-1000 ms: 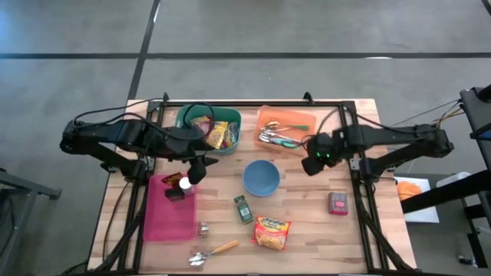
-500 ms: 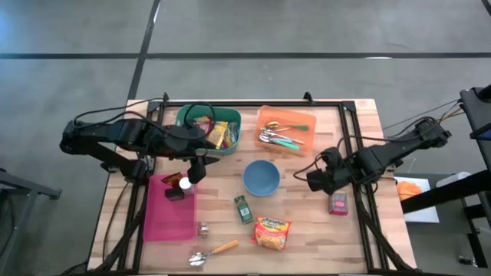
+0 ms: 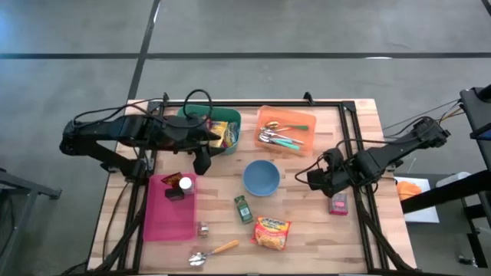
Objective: Pick & Place Food Item
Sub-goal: Put the red seasoning can into the pink bin
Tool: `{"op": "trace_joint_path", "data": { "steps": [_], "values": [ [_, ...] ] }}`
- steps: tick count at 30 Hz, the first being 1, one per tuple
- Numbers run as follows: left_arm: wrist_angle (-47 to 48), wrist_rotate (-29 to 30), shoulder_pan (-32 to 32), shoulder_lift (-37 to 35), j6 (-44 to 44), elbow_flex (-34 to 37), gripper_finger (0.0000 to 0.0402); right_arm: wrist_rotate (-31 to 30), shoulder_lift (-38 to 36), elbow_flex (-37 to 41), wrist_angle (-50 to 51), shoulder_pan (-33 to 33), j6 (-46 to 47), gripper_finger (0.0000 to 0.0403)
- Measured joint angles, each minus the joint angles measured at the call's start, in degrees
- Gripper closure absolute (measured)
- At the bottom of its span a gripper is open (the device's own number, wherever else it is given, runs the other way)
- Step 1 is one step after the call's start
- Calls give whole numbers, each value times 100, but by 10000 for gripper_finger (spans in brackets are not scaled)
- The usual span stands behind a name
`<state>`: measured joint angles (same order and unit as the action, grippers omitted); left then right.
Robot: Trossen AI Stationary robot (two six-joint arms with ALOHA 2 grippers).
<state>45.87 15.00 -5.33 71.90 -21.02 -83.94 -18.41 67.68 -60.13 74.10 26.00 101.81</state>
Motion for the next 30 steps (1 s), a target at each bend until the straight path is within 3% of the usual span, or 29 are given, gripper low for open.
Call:
{"op": "trace_joint_path", "data": {
  "steps": [4,9,15,27,30],
  "values": [
    [2,-2,23,0,0,0,182,602,0,233,10,2,176,175],
    [2,-2,25,0,0,0,182,1359,0,562,-157,1,397,96],
    [2,-2,29,-1,0,0,182,1678,0,863,-150,0,582,19],
    [26,-4,29,-1,-157,0,182,1713,4,1180,-747,229,634,3],
    [26,-4,29,-1,-170,0,182,1711,4,1381,-678,314,1028,3]
  ]
}}
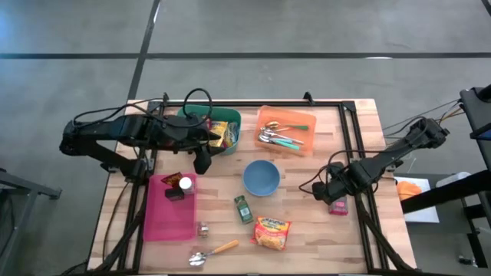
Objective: Pick & Place Food Item
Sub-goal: Put the red seasoning can into the pink bin
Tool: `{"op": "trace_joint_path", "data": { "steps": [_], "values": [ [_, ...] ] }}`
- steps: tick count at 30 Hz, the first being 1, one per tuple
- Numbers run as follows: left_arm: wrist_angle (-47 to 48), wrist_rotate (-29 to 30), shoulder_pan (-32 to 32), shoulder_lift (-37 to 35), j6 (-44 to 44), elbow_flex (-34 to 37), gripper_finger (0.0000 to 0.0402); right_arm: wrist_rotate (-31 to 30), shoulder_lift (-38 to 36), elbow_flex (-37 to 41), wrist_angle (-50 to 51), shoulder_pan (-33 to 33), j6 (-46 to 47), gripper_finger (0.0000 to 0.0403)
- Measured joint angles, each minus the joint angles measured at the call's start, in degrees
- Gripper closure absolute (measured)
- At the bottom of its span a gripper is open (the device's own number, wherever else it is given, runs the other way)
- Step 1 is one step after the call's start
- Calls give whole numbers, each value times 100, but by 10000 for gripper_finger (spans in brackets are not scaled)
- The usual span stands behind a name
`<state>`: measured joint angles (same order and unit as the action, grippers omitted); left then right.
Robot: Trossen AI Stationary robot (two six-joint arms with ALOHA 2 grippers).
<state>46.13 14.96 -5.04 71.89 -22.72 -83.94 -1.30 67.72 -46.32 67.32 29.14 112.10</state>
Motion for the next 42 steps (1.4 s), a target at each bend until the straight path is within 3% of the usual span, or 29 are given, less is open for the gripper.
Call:
{"op": "trace_joint_path", "data": {
  "steps": [18,39,42],
  "values": [
    [-2,-11,4,1,-29,0,182,282,0,608,-175,821,1507,3],
    [-4,2,4,1,-483,0,182,-81,0,1519,-1405,836,1545,4],
    [-4,2,4,1,-520,0,182,-52,0,1560,-1424,836,1547,21]
  ]
}}
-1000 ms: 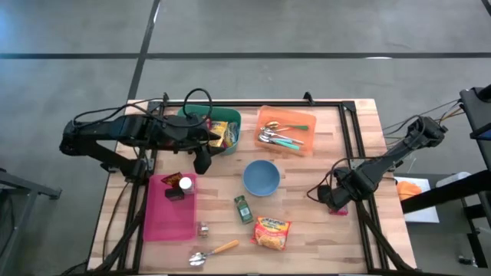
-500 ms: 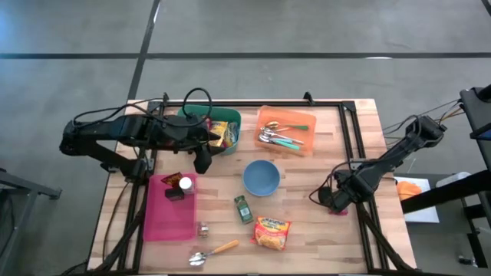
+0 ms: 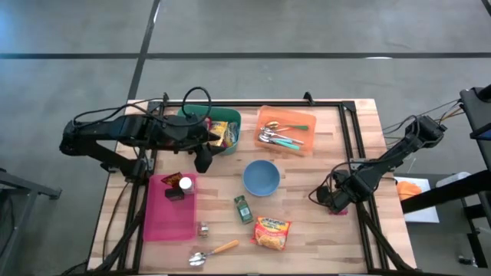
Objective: Pick & Place Food Item
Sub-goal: Put the red seasoning can into the pink bin
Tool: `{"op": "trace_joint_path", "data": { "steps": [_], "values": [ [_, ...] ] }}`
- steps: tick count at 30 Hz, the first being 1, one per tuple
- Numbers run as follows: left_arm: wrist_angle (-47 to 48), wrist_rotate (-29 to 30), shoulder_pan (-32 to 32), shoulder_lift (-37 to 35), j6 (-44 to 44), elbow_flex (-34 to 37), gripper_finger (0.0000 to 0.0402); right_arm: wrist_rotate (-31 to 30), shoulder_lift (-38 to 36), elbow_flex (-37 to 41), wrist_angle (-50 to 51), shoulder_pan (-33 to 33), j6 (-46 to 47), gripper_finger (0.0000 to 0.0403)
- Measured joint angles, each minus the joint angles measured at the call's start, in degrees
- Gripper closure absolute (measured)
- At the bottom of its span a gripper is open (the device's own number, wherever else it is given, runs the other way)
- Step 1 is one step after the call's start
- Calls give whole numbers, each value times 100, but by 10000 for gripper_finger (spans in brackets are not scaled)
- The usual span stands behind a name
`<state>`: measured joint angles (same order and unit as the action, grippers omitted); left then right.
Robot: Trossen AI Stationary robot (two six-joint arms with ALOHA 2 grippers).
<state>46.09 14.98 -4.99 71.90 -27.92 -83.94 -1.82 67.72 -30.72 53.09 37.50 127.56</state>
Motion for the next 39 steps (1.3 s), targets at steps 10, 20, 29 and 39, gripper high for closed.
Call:
{"op": "trace_joint_path", "data": {
  "steps": [10,20,29,39],
  "values": [
    [0,-2,0,0,-263,0,182,12,-11,74,-138,0,-2,124],
    [-34,0,-2,-2,-559,0,182,-1047,0,-320,-103,0,223,124],
    [-700,2,-15,-2,-577,0,182,-3087,-94,-1317,246,-262,30,124],
    [-1161,0,-17,-2,-555,-2,182,-4309,-85,-2891,203,-1515,-2961,124]
  ]
}}
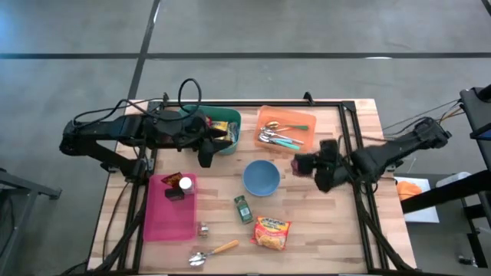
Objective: Pick & Place Food Item
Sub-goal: Put the red seasoning can into the pink bin
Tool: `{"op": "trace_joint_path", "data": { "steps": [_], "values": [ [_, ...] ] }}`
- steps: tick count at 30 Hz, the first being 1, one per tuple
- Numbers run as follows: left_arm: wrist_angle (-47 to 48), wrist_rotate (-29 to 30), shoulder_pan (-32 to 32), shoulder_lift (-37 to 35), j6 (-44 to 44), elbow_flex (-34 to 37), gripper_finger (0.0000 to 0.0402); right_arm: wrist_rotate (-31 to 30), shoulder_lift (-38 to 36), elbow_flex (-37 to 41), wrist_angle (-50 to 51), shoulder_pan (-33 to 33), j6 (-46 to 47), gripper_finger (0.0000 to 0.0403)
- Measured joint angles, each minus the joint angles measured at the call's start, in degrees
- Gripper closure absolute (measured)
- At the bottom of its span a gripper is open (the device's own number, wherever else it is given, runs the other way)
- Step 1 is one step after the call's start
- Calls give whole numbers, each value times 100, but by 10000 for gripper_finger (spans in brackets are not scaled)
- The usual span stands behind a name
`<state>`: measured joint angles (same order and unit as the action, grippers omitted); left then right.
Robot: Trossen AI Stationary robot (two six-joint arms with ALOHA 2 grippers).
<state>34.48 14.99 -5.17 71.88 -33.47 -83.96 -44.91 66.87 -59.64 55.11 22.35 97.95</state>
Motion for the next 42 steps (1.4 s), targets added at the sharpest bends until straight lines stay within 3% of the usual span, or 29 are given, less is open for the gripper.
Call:
{"op": "trace_joint_path", "data": {
  "steps": [7,13,18,22,31,37,42],
  "values": [
    [-341,180,-3,66,338,-3,182,-29,0,-1159,-438,-1251,-2343,124],
    [-1290,1361,-265,631,2064,-2,182,592,96,-1765,-1879,-2270,-3899,124],
    [-2262,2343,-445,1294,3156,-2,182,1248,365,-2026,-2666,-2688,-4382,124],
    [-2846,2757,-453,1649,3161,-2,182,1679,643,-2226,-2703,-2744,-4478,124],
    [-3266,2750,-427,2055,2973,-5,182,2415,1183,-2695,-2682,-2743,-4723,124],
    [-3178,2753,-389,1992,1926,-13,182,2459,1364,-2849,-2693,-2732,-4876,124],
    [-3107,2840,-454,1800,1896,-13,182,2376,1324,-2947,-2723,-2721,-5038,124]
  ]
}}
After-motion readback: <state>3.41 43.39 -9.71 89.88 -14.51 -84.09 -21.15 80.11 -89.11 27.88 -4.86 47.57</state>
